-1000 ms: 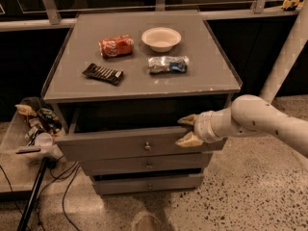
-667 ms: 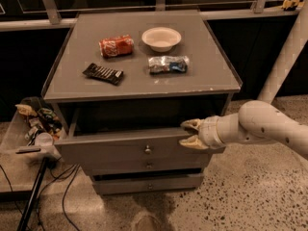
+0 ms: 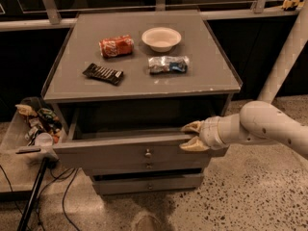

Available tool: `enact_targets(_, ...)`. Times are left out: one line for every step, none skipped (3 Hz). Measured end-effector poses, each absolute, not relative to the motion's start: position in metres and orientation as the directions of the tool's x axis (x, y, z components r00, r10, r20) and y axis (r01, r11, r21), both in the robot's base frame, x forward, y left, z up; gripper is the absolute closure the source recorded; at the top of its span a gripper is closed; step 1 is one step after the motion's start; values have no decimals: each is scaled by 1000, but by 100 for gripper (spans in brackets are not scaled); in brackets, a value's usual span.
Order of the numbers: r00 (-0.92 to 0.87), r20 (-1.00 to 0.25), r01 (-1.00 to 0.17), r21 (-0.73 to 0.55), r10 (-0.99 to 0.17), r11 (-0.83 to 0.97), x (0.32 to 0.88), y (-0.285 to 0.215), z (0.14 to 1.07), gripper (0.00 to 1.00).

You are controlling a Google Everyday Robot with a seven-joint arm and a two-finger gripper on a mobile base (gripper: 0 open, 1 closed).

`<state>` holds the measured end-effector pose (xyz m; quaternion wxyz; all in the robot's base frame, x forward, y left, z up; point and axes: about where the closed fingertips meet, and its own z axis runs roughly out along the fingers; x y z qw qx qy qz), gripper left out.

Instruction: Open top drawer

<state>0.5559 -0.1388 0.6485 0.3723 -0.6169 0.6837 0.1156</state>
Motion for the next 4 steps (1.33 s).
enact_targets(34,-656,-928,-300,-754,219,548,-140,647,100)
enact_targets(34,-656,-928,-300,-754,219,548,-140,647,82)
enact_targets(34,-656,-928,-300,-754,219,548,-140,647,59)
enact_targets(35,-656,-928,-300,-754,219,548,-140,647,36)
